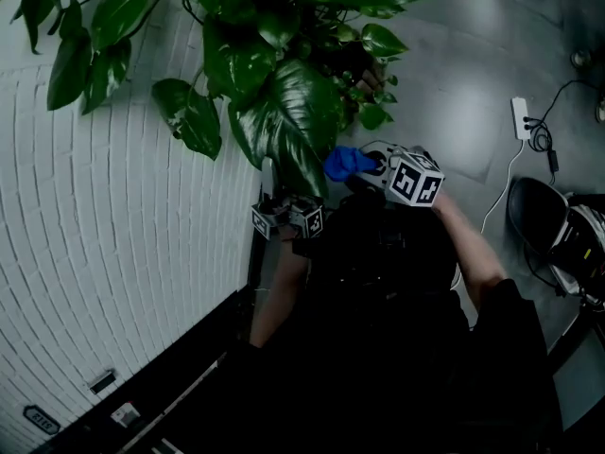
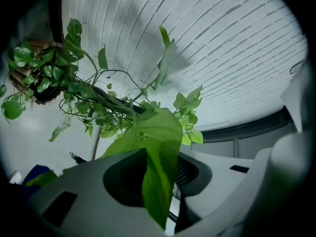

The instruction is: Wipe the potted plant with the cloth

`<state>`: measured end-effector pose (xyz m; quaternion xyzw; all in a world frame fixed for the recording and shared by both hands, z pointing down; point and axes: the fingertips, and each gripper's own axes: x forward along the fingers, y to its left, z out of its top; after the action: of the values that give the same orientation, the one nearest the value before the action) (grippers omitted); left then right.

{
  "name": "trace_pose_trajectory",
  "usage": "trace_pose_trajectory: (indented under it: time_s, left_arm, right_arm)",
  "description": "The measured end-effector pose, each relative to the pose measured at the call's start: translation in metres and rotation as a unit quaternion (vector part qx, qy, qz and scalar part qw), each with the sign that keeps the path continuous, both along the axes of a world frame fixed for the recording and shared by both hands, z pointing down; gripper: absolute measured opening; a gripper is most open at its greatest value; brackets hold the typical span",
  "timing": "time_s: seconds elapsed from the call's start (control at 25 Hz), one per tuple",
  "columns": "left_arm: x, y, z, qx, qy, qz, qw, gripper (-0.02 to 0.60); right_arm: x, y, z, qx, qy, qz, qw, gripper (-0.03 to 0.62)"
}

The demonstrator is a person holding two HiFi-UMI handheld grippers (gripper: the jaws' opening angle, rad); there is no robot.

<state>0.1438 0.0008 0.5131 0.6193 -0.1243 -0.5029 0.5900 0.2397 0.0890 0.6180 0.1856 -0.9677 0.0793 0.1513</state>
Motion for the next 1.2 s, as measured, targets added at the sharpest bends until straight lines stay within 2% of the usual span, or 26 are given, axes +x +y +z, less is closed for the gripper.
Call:
trace_pose_trajectory:
  time_s: [0.12, 0.24, 0.32, 0.44, 0.56, 0.64, 0.76, 0.88, 1.08, 1.2]
  left_arm:
    - [0.0, 0.005, -0.001, -0.004, -0.005, 0.002, 1.0, 0.129]
    - [0.001, 0.003, -0.004, 0.001, -0.007, -0.01, 0.9999, 0.13]
    - [0.002, 0.002, -0.005, 0.003, -0.02, -0.011, 0.9997, 0.129]
    - [0.003, 0.005, -0.002, 0.0, -0.058, -0.005, 0.9983, 0.129]
    - [-0.003, 0.01, 0.001, -0.004, -0.09, -0.01, 0.9958, 0.129]
    - [-0.011, 0.014, -0.001, -0.005, -0.091, -0.014, 0.9957, 0.129]
    - [-0.013, 0.016, -0.007, 0.003, -0.09, -0.006, 0.996, 0.13]
    - [-0.01, 0.021, -0.015, 0.01, -0.08, 0.0, 0.9967, 0.13]
    - [-0.009, 0.03, -0.018, 0.015, -0.087, 0.009, 0.996, 0.13]
    - [-0.018, 0.033, -0.012, 0.01, -0.106, 0.01, 0.9943, 0.13]
  right_arm:
    - [0.016, 0.011, -0.004, -0.015, -0.014, 0.027, 0.999, 0.051]
    - [0.053, -0.006, -0.027, -0.016, -0.055, 0.072, 0.996, 0.051]
    - [0.078, -0.019, -0.047, -0.007, -0.078, 0.104, 0.991, 0.051]
    - [0.103, -0.032, -0.074, 0.019, -0.09, 0.126, 0.988, 0.051]
    - [0.109, -0.043, -0.103, 0.043, -0.102, 0.134, 0.985, 0.051]
    - [0.102, -0.053, -0.116, 0.048, -0.098, 0.135, 0.985, 0.051]
    - [0.073, -0.072, -0.121, 0.061, -0.082, 0.124, 0.987, 0.051]
    - [0.035, -0.074, -0.106, 0.063, -0.057, 0.091, 0.992, 0.051]
    - [-0.006, -0.035, -0.051, 0.034, 0.017, 0.008, 0.999, 0.051]
    - [-0.006, -0.004, -0.029, 0.004, 0.036, -0.018, 0.999, 0.051]
